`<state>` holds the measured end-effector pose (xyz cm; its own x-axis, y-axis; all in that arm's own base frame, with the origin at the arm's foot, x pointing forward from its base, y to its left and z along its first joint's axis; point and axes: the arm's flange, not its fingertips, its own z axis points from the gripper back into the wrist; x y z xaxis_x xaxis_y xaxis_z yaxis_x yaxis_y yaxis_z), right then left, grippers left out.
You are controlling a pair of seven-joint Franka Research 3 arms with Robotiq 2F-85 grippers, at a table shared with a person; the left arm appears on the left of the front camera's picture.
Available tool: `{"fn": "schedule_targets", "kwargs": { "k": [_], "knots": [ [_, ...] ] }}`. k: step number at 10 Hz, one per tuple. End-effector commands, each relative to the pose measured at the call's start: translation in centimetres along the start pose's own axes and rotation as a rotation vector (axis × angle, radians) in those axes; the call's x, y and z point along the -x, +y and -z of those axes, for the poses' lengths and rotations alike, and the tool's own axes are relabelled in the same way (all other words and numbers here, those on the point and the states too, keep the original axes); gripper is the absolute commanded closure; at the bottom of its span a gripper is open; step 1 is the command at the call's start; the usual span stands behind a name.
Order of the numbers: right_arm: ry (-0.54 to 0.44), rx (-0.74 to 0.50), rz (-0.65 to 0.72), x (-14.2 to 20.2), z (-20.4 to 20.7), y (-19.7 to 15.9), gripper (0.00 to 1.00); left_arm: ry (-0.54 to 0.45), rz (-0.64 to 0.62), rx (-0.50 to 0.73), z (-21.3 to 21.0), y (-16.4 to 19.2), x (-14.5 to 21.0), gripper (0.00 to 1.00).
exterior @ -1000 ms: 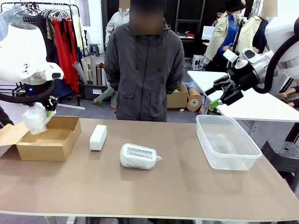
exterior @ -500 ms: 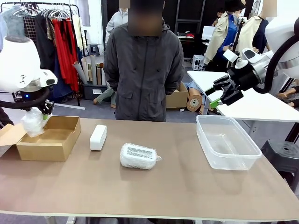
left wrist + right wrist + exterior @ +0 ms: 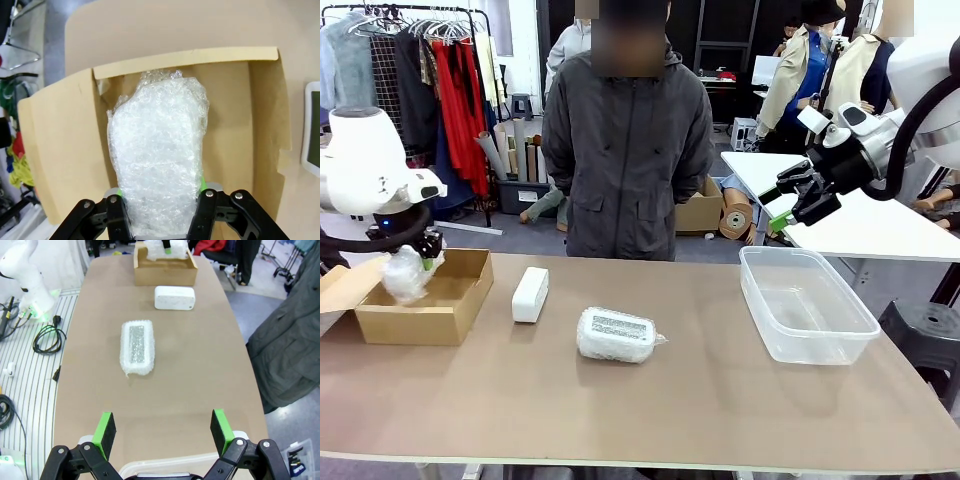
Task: Separate and place wrapped and unwrapped clocks.
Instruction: If the picked Digital clock is wrapped, place it in the Package Box ; if not, place it in the Organizing box.
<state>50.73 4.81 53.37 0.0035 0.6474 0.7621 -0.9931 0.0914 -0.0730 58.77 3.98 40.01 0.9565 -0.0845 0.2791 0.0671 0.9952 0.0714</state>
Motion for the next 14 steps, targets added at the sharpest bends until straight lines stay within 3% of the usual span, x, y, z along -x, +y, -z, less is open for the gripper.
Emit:
{"fn": "schedule_targets", "kwargs": {
  "k": [1, 13, 14],
  "knots": [
    [0.001, 0.0, -0.007, -0.1, 0.0, 0.1, 0.0, -0.028, 0.017, 0.02, -0.1, 1.0, -0.5, 1.0],
    [0.001, 0.0, -0.007, -0.1, 0.0, 0.1, 0.0, 0.048, 0.051, -0.076, 4.5, 0.7, 1.2, 1.0],
    [0.001, 0.0, -0.007, -0.1, 0.0, 0.1, 0.0, 0.056, 0.047, -0.071, 4.7, 0.7, 1.3, 0.94]
  ]
}}
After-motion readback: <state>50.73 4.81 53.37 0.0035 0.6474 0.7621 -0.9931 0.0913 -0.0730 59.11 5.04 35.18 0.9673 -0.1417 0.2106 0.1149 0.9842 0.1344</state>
